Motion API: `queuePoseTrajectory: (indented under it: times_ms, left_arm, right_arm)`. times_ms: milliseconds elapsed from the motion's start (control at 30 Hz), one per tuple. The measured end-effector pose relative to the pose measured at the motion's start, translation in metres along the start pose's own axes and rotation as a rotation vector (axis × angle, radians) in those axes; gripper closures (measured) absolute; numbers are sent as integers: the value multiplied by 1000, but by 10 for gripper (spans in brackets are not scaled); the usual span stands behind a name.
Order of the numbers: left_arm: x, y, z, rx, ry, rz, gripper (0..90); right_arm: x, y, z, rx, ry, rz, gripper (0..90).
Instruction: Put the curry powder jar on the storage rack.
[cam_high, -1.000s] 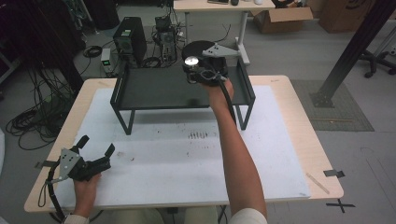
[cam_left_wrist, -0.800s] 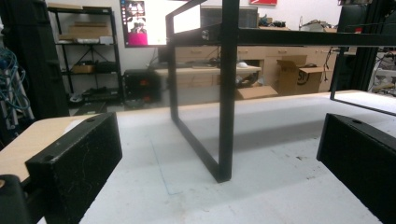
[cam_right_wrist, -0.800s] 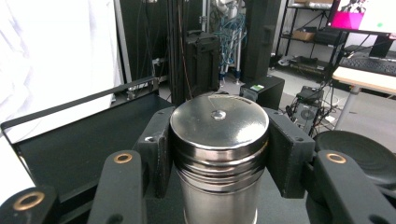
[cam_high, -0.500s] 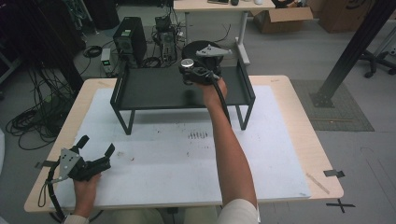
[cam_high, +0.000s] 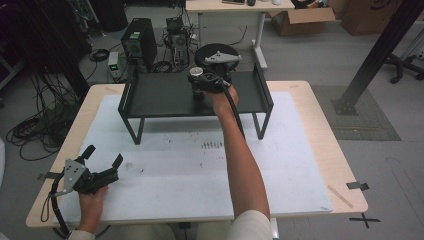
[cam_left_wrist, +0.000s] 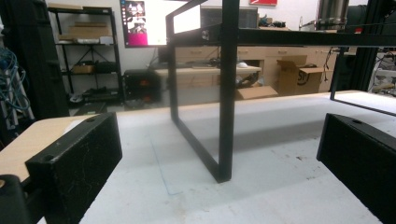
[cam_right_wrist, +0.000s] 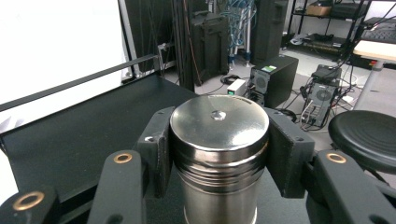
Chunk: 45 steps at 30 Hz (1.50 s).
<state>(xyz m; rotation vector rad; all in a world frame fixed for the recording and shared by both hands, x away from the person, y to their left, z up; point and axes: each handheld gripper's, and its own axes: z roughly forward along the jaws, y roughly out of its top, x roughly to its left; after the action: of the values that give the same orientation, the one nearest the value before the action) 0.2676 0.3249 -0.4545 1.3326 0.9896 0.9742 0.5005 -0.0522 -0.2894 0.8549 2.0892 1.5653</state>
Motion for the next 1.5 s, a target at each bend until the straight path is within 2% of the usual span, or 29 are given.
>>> queuePoseTrajectory:
  times_ms: [333,433,567,733,1133,1500]
  left_arm:
    - [0,0,0,0,0,0,4]
    - [0,0,0,1,-1,1,4]
    - [0,0,0,1,0,2,4]
    - [0,0,0,1,0,3,4]
    - [0,0,0,2,0,4,4]
    - [0,0,0,2,0,4,4]
  right_arm:
    - [1,-5,6,24,11,10,485]
    - [-2,-8,6,14,14,29,484]
    - [-2,-8,6,17,20,31,481]
    - [-4,-9,4,1,17,71,399]
    - [-5,-7,-2,-20,10,79,279]
    - [-6,-3,-16,-54,2,102,121]
